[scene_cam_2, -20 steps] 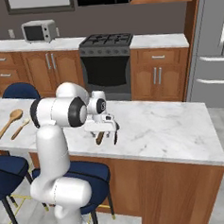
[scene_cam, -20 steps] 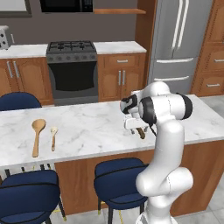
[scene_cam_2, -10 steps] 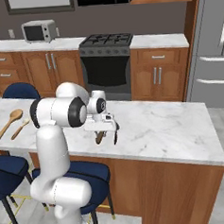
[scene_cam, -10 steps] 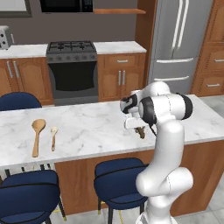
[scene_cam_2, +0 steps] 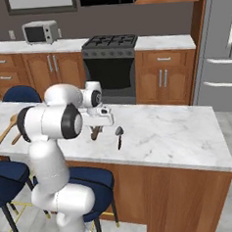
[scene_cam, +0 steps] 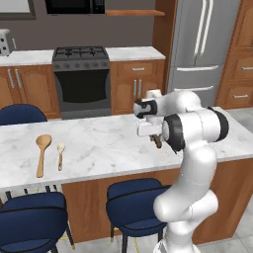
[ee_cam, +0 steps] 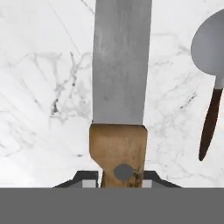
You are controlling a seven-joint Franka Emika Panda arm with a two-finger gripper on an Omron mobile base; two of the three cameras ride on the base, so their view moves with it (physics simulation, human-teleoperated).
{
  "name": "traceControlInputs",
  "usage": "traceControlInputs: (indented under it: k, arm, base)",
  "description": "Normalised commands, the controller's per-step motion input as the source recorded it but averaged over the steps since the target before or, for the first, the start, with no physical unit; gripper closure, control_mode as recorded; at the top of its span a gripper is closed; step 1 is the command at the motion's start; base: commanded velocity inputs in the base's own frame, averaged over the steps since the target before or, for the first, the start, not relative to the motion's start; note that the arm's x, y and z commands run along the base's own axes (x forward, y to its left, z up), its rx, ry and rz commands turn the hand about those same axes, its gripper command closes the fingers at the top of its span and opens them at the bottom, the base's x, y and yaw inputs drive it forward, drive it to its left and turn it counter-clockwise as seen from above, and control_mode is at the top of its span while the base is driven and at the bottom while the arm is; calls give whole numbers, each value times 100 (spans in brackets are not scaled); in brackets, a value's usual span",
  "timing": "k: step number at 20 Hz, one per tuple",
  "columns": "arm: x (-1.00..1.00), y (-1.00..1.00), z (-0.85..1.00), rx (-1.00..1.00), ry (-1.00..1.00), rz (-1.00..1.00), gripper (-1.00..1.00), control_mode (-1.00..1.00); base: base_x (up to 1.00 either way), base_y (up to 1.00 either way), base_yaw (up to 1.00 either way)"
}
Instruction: Pick up the metallic utensils from the counter and place them in the open drawer. Make sure not to pick up any wooden utensils.
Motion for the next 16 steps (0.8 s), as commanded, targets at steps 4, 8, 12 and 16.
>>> traceControlInputs:
  k: [4, 8, 12, 16]
  arm:
    - [-59, 34, 100, 0, -8, 0, 100, -100]
    - [-93, 41, 91, 0, -9, 0, 100, -100]
    - [-100, 28, 88, 0, -3, 0, 100, -100]
    - [-100, 20, 81, 0, -2, 0, 100, -100]
  base:
    - [0, 0, 0]
    - [0, 0, 0]
    - [0, 0, 0]
    - [0, 0, 0]
